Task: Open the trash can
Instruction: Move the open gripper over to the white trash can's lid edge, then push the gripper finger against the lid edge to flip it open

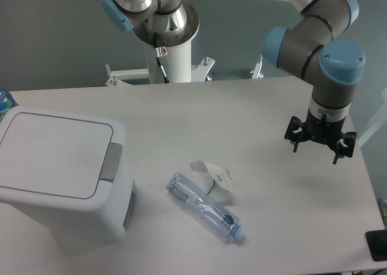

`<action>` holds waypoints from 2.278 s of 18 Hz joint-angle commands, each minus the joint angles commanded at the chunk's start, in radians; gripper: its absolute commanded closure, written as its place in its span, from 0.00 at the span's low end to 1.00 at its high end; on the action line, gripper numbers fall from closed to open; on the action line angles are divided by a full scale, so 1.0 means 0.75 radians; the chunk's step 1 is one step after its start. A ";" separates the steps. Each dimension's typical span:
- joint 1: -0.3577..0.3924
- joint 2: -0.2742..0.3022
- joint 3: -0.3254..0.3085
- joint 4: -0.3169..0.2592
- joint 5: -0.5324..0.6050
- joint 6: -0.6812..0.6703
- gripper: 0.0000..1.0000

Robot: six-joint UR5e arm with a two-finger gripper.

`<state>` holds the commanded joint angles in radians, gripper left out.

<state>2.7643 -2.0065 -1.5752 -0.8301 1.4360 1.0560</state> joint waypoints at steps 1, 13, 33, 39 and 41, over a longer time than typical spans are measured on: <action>-0.008 0.022 -0.008 -0.002 -0.023 -0.070 0.00; -0.354 0.186 0.082 0.002 -0.137 -0.890 0.00; -0.583 0.344 -0.006 -0.002 -0.346 -1.148 0.00; -0.583 0.342 -0.025 0.000 -0.336 -1.132 0.00; -0.583 0.338 -0.025 0.000 -0.332 -1.132 0.00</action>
<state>2.3270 -1.7533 -1.5938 -0.8299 1.1873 0.2071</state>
